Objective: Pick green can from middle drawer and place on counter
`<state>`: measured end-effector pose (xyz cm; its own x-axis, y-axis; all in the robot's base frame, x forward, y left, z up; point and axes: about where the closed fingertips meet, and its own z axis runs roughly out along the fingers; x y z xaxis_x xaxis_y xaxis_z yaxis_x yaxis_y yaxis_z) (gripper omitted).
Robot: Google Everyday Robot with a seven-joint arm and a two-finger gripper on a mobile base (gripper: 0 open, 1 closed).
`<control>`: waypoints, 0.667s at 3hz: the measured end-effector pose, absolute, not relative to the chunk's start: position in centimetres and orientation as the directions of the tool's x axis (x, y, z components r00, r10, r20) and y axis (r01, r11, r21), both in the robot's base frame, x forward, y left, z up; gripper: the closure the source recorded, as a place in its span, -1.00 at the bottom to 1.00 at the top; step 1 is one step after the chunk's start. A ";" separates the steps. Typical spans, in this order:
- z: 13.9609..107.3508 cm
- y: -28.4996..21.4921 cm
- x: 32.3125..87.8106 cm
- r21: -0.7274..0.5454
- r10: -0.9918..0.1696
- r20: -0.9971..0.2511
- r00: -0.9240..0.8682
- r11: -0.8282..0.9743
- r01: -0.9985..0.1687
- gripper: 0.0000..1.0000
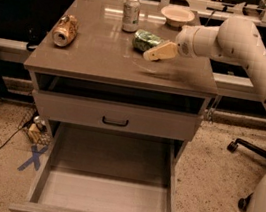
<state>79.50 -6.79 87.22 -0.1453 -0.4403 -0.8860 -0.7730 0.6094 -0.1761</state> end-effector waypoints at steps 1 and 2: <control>90.0 -10.1 76.2 -0.200 -0.397 -0.910 -0.116 0.667 -0.718 -1.00; 90.6 -16.1 69.3 -0.196 -0.351 -0.928 -0.127 0.748 -0.634 -1.00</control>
Offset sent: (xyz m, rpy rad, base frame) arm -0.1753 -0.1930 0.0280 0.0888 -0.1087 -0.3322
